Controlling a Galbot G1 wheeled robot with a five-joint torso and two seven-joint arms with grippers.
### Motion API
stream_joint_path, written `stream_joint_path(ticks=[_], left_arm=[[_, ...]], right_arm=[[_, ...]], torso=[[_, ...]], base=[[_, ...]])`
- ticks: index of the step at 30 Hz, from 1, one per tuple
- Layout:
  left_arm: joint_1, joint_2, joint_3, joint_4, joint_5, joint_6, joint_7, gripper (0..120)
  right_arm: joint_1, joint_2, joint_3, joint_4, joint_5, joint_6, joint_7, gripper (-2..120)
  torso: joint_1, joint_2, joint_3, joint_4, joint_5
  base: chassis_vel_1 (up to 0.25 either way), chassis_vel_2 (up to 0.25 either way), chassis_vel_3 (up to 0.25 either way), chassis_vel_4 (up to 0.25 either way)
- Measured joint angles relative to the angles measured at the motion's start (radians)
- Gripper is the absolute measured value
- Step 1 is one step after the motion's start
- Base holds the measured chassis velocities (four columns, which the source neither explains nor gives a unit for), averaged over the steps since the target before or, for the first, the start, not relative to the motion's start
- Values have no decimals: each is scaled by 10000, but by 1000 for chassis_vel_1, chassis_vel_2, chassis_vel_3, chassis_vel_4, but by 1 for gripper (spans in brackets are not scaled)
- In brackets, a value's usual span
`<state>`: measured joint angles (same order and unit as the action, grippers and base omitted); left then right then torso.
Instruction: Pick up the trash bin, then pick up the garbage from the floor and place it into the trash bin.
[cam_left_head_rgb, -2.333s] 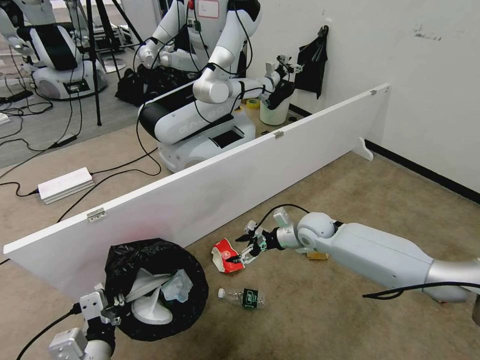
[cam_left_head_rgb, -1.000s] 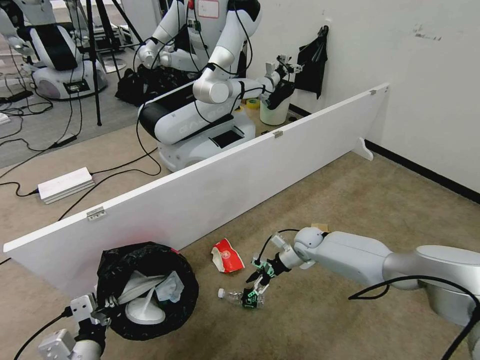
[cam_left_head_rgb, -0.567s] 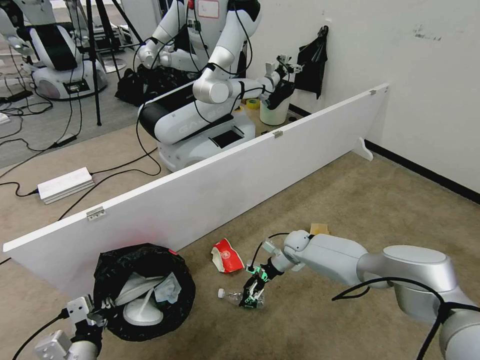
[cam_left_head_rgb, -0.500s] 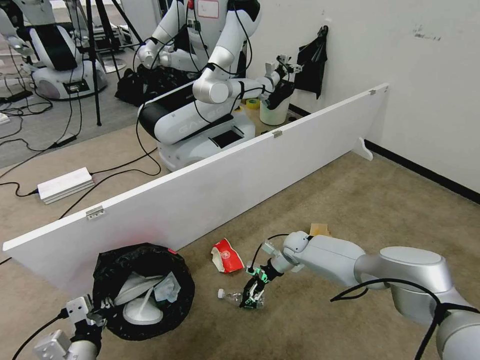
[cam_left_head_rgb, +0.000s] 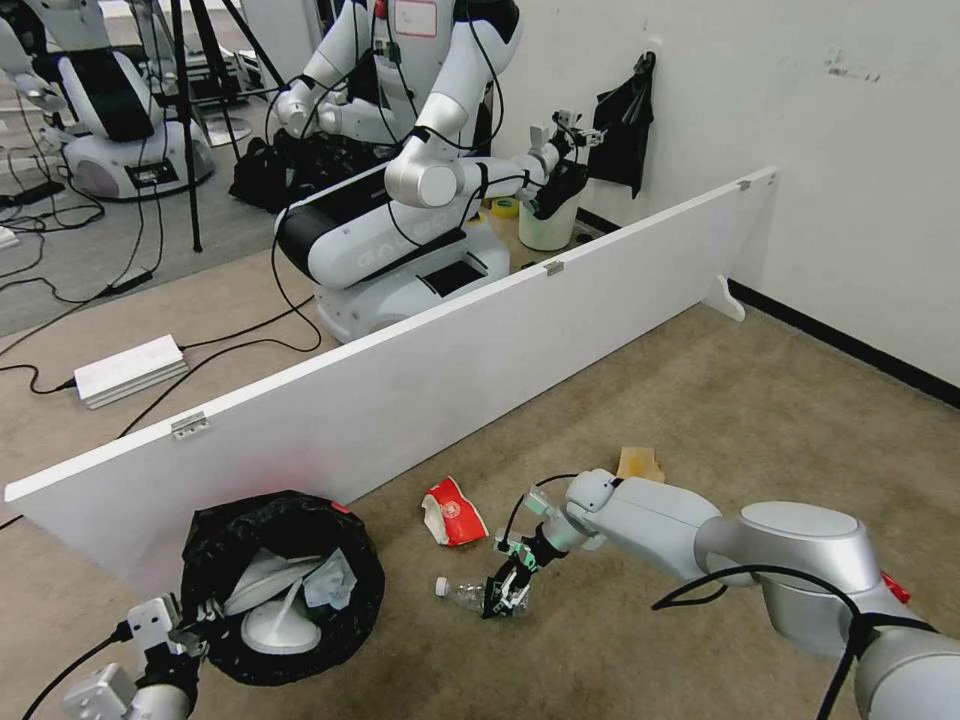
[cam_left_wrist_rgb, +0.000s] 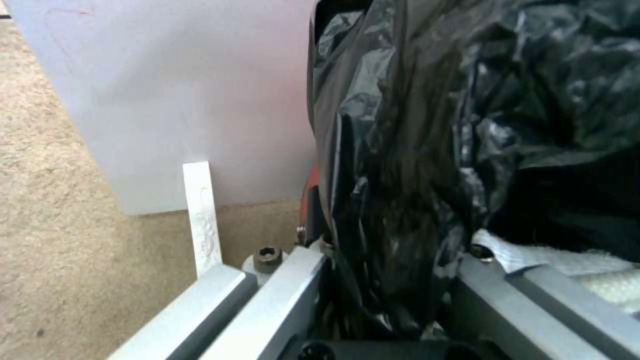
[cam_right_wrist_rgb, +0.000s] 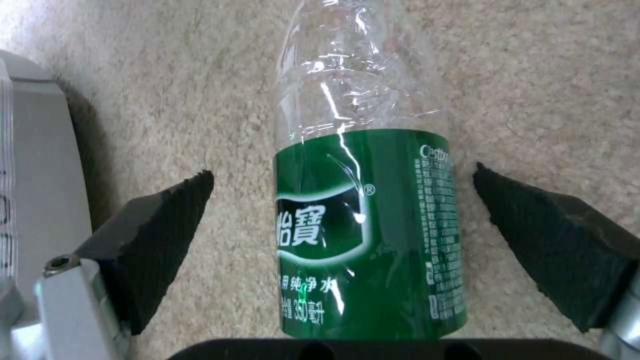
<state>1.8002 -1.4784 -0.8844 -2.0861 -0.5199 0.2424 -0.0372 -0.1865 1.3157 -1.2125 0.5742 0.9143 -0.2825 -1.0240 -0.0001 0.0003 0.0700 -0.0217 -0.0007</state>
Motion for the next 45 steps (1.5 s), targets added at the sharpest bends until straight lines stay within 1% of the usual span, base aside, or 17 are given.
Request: stream_joint_path(ticks=[6, 9, 11, 12, 14, 15, 17, 18, 20, 26, 29, 32, 36, 40, 42, 43, 45], left_arm=[[4, -16, -2, 37, 24, -40, 34, 0], [14, -29, -3, 62, 45, -72, 57, 0], [26, -35, -4, 96, 66, -106, 84, 0], [26, -35, -4, 96, 66, -106, 84, 0], [35, -38, -6, 122, 75, -131, 126, 0], [35, -38, -6, 122, 75, -131, 126, 0], [30, -40, -8, 157, 83, -152, 148, 0], [30, -40, -8, 157, 83, -152, 148, 0], [26, -42, -9, 190, 92, -175, 163, 0], [14, -54, 2, 217, 114, -188, 190, 0], [2, -64, 18, 218, 124, -188, 190, 0], [-6, -68, 23, 218, 131, -188, 191, 0], [-159, -71, 52, 242, 178, -181, 202, 0], [-341, -68, 90, 244, 222, -89, 206, 0], [-437, -64, 135, 193, 243, -3, 196, 0], [-437, -64, 135, 193, 243, -3, 196, 0], [-540, -55, 200, 117, 289, 88, 160, 0]], right_arm=[[-67, 116, 114, -223, -131, 48, -6, 99], [-105, 173, 201, -387, -253, 98, -5, 90], [-149, 227, 297, -543, -406, 138, -5, 81], [-149, 227, 297, -543, -406, 138, -5, 81], [-210, 292, 384, -725, -549, 192, -3, 71], [-210, 292, 384, -725, -549, 192, -3, 71], [-296, 391, 534, -956, -739, 226, -2, 57], [-296, 391, 534, -956, -739, 226, -2, 57], [-337, 438, 608, -1035, -844, 230, 2, 50], [-351, 461, 630, -1021, -883, 221, 60, 40], [-352, 460, 631, -978, -902, 183, 75, 31], [-352, 433, 631, -890, -913, 153, 187, 31], [-132, 109, 602, -4, -906, -180, 803, 30], [108, -250, 505, 932, -573, -462, 1340, 25], [294, -550, 493, 1567, -335, -613, 1631, 20], [294, -550, 493, 1567, -335, -613, 1631, 20], [535, -933, 516, 2360, -30, -774, 1900, 19]], torso=[[-1, 3, -3, 0, 0], [-2, 5, -3, -1, -2], [-2, 6, -3, -2, -1], [-2, 6, -3, -2, -1], [-2, 8, -3, 0, -1], [-2, 8, -3, 0, -1], [-3, 8, -3, -1, -1], [-3, 8, -3, -1, -1], [-2, 5, -1, -2, 1], [-1, 1, 2, 0, 4], [-1, 0, 3, 2, 4], [-1, 1, 3, 2, 4], [1, -8, 13, 10, 11], [4, -13, 22, 25, 34], [4, -14, 20, 20, 21], [4, -14, 20, 20, 21], [4, -13, 14, 18, 14]], base=[[0, 0, 0, 0], [0, 0, 0, 0], [0, 0, 0, 0], [0, 0, 0, 0], [0, 0, 0, 0], [0, 0, 0, 0], [0, 0, 0, 0], [0, 0, 0, 0], [0, 0, 0, 0], [0, 0, 0, 0], [0, 0, 0, 0], [0, 0, 0, 0], [0, 0, 0, 0], [0, 0, 0, 0], [0, 0, 0, 0], [0, 0, 0, 0], [0, 0, 0, 0]])
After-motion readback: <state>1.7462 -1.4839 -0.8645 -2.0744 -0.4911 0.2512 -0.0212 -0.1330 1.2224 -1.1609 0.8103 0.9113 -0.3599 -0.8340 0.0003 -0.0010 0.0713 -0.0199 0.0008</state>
